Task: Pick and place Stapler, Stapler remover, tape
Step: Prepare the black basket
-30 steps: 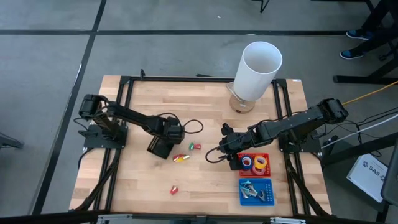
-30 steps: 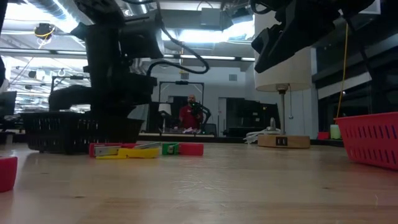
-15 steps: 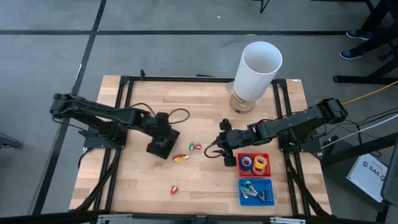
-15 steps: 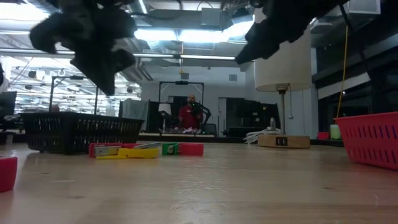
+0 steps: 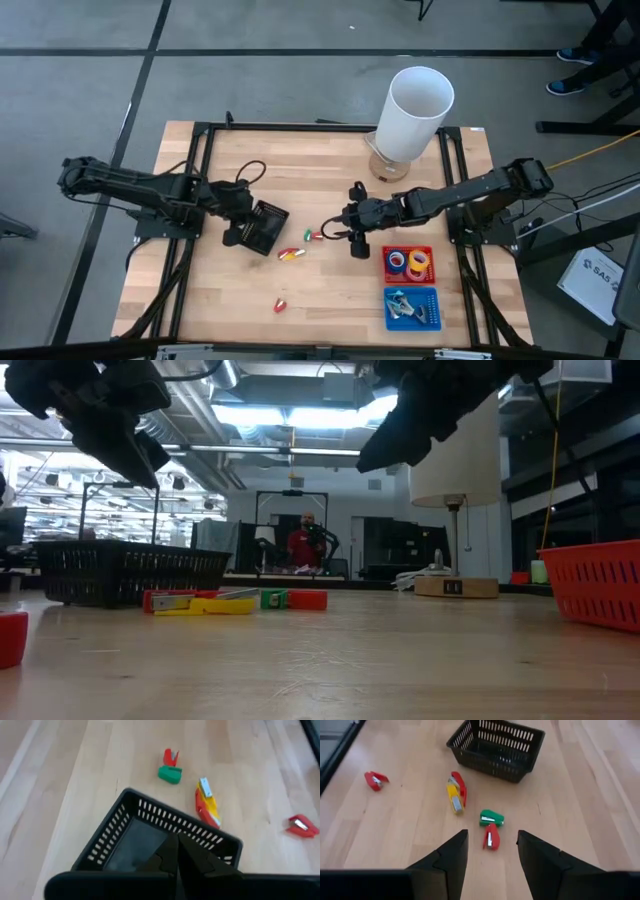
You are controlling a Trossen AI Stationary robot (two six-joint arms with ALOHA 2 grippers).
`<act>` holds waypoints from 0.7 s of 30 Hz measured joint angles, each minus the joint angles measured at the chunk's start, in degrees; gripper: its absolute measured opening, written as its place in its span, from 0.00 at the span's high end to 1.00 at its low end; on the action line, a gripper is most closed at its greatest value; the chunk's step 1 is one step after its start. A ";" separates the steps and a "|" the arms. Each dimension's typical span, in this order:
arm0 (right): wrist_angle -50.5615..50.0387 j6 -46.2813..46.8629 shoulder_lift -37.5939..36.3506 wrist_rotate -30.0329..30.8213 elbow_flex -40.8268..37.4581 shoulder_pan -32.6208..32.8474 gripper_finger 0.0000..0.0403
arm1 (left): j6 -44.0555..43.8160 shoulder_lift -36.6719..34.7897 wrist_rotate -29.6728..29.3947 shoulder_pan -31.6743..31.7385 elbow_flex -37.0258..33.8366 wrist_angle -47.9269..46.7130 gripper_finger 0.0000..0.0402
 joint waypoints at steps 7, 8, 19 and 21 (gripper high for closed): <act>-1.82 0.13 0.87 0.39 -0.10 -0.19 0.57 | 0.14 -0.19 -0.12 0.00 0.02 1.54 0.99; -1.59 0.20 0.85 0.39 -0.07 -0.19 0.57 | 0.17 -0.19 -0.14 0.00 0.02 1.54 0.99; -3.95 1.66 -0.44 -4.48 -0.09 -0.19 0.57 | 0.32 1.22 4.38 -0.15 0.04 13.29 0.99; -1.98 0.40 -1.94 -4.66 -1.52 -0.13 0.57 | 0.31 1.77 5.86 -0.68 0.04 12.38 0.99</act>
